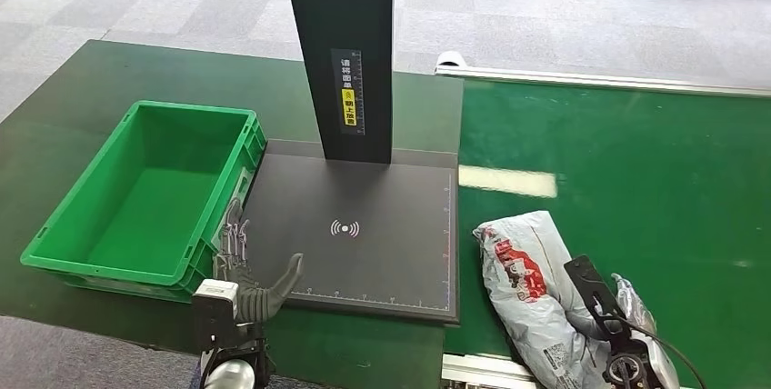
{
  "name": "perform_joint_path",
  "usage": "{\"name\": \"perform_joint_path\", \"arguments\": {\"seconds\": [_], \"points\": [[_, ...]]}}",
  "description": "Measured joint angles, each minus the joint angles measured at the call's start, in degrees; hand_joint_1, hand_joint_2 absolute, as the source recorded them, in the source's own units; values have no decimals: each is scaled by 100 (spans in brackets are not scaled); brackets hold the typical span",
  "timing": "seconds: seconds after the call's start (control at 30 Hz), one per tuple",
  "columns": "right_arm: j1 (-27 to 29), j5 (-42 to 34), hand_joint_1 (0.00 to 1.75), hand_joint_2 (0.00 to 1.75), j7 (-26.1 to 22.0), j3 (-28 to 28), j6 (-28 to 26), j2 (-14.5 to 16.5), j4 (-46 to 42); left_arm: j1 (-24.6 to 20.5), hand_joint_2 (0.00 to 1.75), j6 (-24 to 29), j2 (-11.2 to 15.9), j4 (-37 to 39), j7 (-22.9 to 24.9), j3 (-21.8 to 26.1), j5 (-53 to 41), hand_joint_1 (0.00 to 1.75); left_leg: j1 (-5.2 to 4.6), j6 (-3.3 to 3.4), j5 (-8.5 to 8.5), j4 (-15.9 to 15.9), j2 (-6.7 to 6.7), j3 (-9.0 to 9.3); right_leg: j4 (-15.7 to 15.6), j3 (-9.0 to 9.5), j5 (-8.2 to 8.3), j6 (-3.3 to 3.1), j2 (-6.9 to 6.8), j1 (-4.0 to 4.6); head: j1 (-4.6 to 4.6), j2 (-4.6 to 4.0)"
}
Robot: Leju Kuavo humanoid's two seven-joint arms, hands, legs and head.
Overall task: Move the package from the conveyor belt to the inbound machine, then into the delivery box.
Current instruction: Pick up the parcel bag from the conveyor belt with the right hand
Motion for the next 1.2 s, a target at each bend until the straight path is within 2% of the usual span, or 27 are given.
{"name": "perform_joint_path", "arguments": {"seconds": [0.07,0.1,0.2,0.23,0.47,1.03,1.13,1.2], "points": [[-20,-14,3,175,0,35,10,-6,42,0,175,4,0,0,1,1,5,0,0,0,0,0,0,4,0,4,0,0,0,0,0,0],[-34,-38,38,175,-8,60,22,-11,69,0,175,6,1,0,0,2,10,0,0,0,0,0,1,5,0,6,0,0,1,0,0,0],[-72,-221,164,175,-151,133,98,-26,166,0,175,8,0,0,0,5,33,0,0,1,-2,0,5,8,0,12,1,0,4,0,0,0],[-80,-298,173,175,-226,156,120,-32,195,0,175,8,0,0,1,7,38,0,0,1,-3,0,6,8,0,13,1,0,6,0,1,0],[-117,-765,175,175,-525,319,116,-115,276,12,175,2,-2,0,2,13,41,0,0,2,-6,0,14,16,-1,15,4,-1,13,0,1,0],[59,-1091,175,175,-597,510,-65,-148,39,69,175,-60,-3,0,19,55,13,0,0,2,-6,1,0,12,-1,10,3,0,6,0,-1,0],[166,-1197,175,175,-668,513,-387,-110,-144,88,175,-67,-7,-14,30,74,-20,0,0,3,-5,1,-6,1,-1,4,2,1,-1,0,-1,0],[309,-1420,175,175,-968,501,-904,-29,-492,140,175,-54,-15,-75,26,96,-51,0,0,3,-4,0,-11,-10,0,-7,1,2,-6,0,-1,0]]}}
